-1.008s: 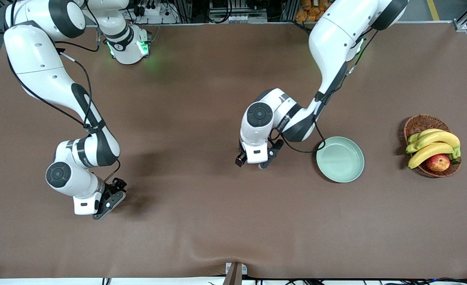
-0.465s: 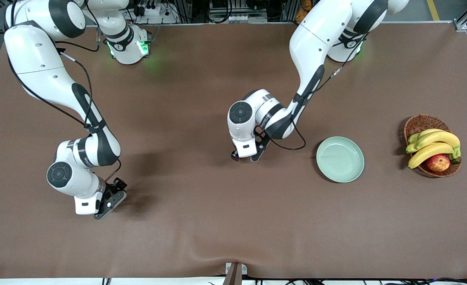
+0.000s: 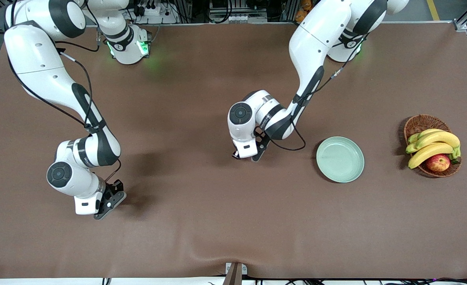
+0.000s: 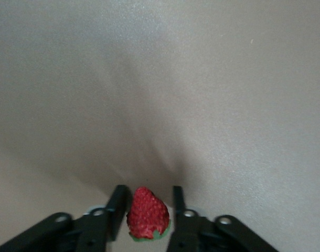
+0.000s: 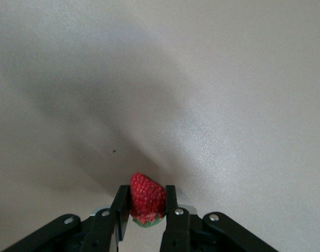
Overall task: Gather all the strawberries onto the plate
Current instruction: 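Grasp the strawberry with the left gripper and lift it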
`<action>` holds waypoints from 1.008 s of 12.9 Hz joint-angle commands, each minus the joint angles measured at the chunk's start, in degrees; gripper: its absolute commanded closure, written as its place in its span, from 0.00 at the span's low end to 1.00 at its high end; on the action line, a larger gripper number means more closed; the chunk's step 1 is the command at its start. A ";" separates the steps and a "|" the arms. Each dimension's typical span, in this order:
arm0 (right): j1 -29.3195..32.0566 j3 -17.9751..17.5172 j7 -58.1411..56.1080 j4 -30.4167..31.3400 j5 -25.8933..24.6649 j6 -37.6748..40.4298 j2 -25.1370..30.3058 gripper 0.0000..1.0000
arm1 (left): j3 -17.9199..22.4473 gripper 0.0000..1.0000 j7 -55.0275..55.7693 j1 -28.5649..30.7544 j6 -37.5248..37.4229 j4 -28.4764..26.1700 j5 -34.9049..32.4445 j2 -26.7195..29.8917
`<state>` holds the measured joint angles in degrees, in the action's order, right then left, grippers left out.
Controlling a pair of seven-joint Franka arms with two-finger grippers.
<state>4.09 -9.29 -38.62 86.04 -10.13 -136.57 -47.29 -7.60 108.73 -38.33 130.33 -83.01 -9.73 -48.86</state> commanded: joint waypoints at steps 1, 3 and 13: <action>0.84 -0.91 -1.29 0.00 2.12 -0.54 0.53 1.00 | 0.39 1.00 1.23 0.00 0.01 1.00 -1.69 0.95; 0.66 -1.00 -1.02 -0.52 5.28 -0.53 0.97 1.00 | 0.22 1.00 0.52 4.28 -0.60 0.92 -1.69 4.71; -10.57 -2.93 11.36 -2.98 10.39 -0.62 2.91 1.00 | -3.92 1.00 -29.00 30.49 -12.56 -5.58 2.35 15.38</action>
<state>-3.12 -12.66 -29.29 83.16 -0.74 -137.43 -45.56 -10.62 83.23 -11.23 117.70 -84.99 -8.39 -34.00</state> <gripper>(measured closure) 0.687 0.700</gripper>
